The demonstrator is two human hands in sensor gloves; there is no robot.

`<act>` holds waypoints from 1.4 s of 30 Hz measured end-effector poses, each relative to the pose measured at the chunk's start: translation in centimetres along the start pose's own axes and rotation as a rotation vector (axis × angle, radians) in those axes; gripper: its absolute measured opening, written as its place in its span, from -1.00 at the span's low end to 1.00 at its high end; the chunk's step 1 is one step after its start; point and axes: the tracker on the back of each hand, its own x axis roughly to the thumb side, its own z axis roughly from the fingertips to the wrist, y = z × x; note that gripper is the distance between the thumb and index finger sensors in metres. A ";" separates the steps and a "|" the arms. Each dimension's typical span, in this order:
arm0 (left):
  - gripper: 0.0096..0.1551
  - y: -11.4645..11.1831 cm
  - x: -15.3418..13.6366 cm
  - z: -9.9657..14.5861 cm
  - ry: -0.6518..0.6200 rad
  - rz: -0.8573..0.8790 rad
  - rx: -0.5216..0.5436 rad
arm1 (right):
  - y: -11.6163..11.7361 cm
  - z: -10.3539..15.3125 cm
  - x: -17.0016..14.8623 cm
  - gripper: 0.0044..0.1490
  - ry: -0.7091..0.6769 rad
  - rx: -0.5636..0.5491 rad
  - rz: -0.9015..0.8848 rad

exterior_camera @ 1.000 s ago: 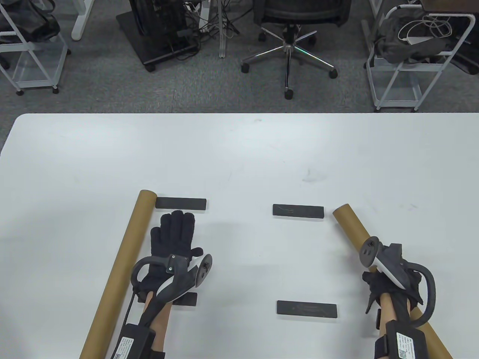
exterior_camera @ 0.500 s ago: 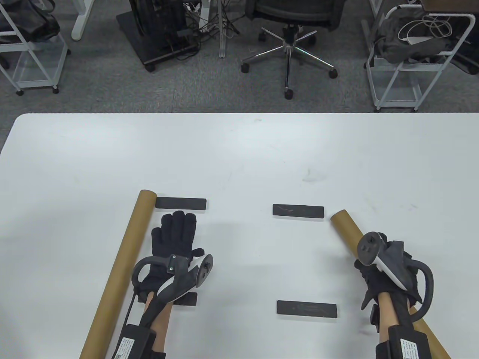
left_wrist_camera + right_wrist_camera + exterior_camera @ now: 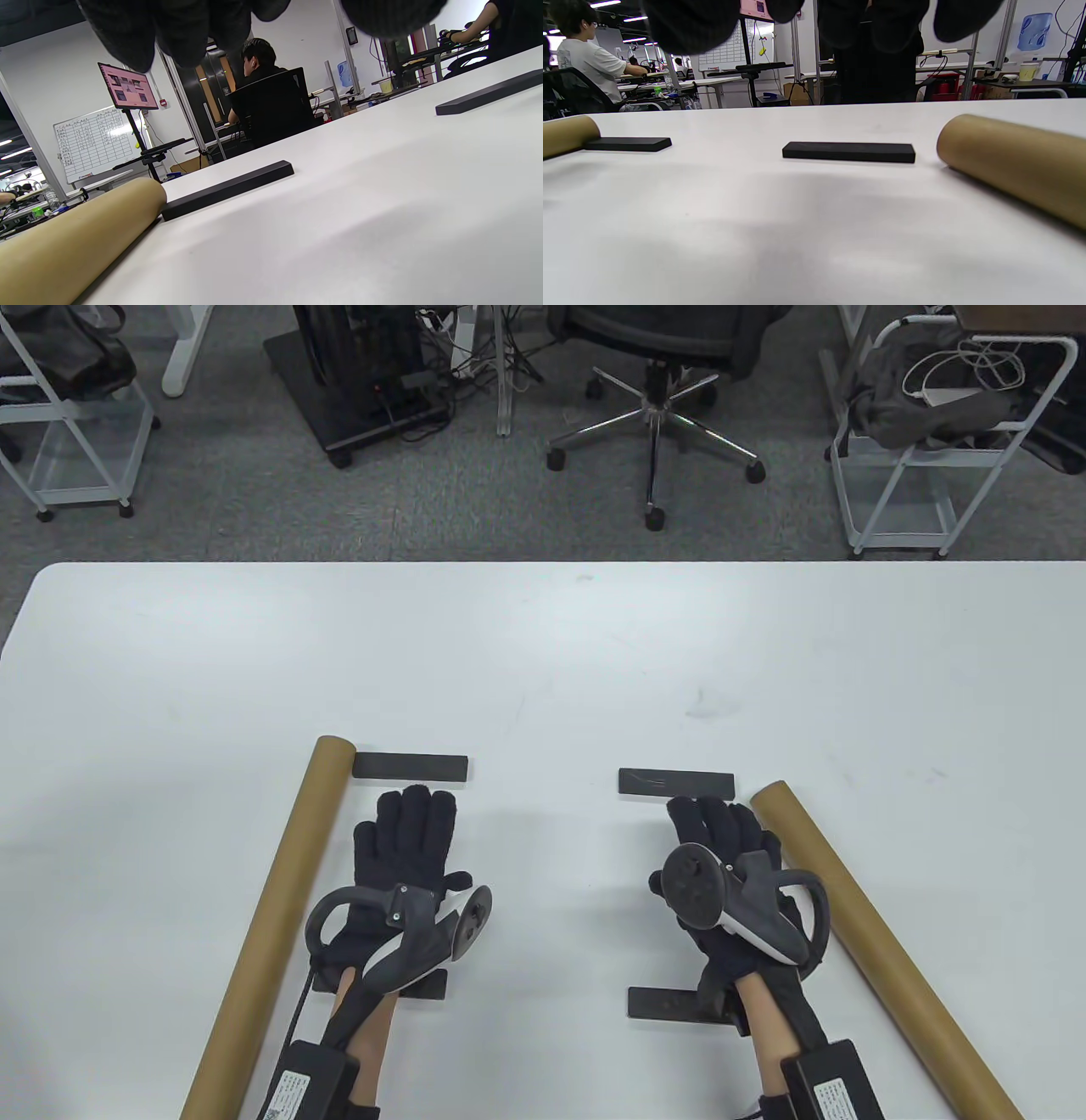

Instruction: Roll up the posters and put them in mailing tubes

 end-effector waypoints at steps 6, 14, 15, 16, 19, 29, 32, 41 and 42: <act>0.05 0.1 0.2 0.2 -0.003 0.019 0.000 | 2.2 0.5 -0.5 0.05 -0.022 0.040 0.016; 0.05 0.3 0.7 0.5 -0.018 -0.004 0.007 | 2.0 1.0 -0.4 0.04 -0.029 0.033 0.008; 0.05 0.4 0.8 0.6 -0.020 0.000 0.007 | 2.0 1.1 -0.3 0.04 -0.031 0.032 0.004; 0.05 0.6 0.9 0.6 -0.025 -0.001 0.012 | 2.0 1.1 -0.3 0.04 -0.034 0.034 0.001; 0.05 0.9 1.2 0.7 -0.030 0.000 0.028 | 2.1 1.1 -0.1 0.04 -0.040 0.033 -0.002; 0.05 0.8 1.2 0.7 -0.038 -0.002 0.014 | 2.0 1.1 -0.5 0.03 -0.014 0.034 -0.025; 0.05 0.8 1.1 0.7 -0.035 0.001 0.014 | 2.0 1.1 -0.5 0.03 -0.016 0.037 -0.022; 0.05 0.8 1.1 0.7 -0.037 -0.001 0.014 | 2.1 1.1 -0.5 0.02 -0.015 0.039 -0.020; 0.05 0.8 1.1 0.7 -0.036 -0.001 0.014 | 2.1 1.1 -0.5 0.02 -0.014 0.040 -0.018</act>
